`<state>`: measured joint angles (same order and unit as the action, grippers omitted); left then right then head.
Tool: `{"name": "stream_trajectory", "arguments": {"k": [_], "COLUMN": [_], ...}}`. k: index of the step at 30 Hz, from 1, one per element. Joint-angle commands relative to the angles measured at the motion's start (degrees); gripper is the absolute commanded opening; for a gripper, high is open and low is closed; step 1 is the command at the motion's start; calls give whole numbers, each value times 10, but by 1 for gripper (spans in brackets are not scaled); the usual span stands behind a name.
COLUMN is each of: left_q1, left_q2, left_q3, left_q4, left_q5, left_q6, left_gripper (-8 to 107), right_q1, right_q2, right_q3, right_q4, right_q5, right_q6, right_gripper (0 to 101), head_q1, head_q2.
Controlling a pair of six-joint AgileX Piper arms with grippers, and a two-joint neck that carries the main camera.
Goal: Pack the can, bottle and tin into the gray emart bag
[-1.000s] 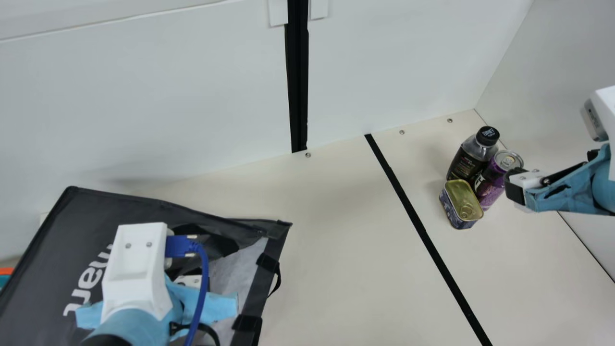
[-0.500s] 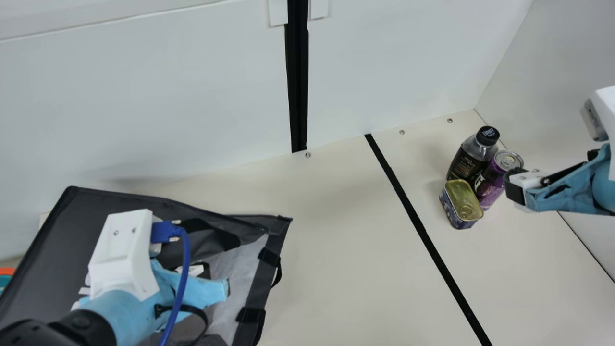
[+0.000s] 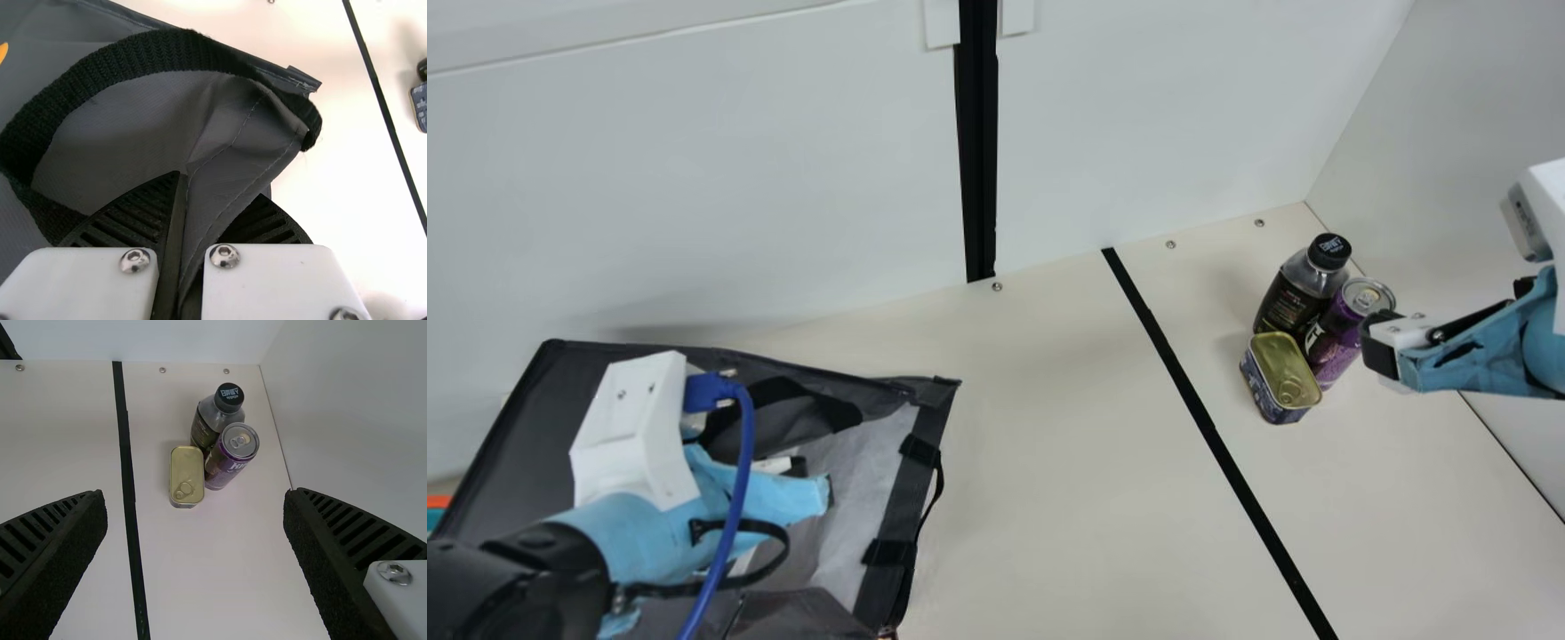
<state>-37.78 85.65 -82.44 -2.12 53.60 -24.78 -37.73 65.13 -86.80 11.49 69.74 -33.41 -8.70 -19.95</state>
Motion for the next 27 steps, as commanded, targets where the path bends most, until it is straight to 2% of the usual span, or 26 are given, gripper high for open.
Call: {"name": "stream_trajectory", "arguments": {"k": [1, 10, 27], "left_q1": [6, 26, 25], "left_q2": [2, 12, 11], "left_q3": [-4, -17, -16], "left_q4": [-8, -37, -37], "left_q5": [2, 5, 5], "left_q6": [6, 32, 31], "left_gripper": [10, 10, 10], "right_q1": [0, 0, 0], "right_q2": [0, 0, 0], "right_q3": [0, 0, 0], "right_q4": [0, 0, 0], "right_q5": [0, 0, 0], "right_q6": [0, 0, 0], "right_gripper": [91, 91, 91], "head_q1": [-13, -13, -13], "head_q2": [0, 0, 0]}}
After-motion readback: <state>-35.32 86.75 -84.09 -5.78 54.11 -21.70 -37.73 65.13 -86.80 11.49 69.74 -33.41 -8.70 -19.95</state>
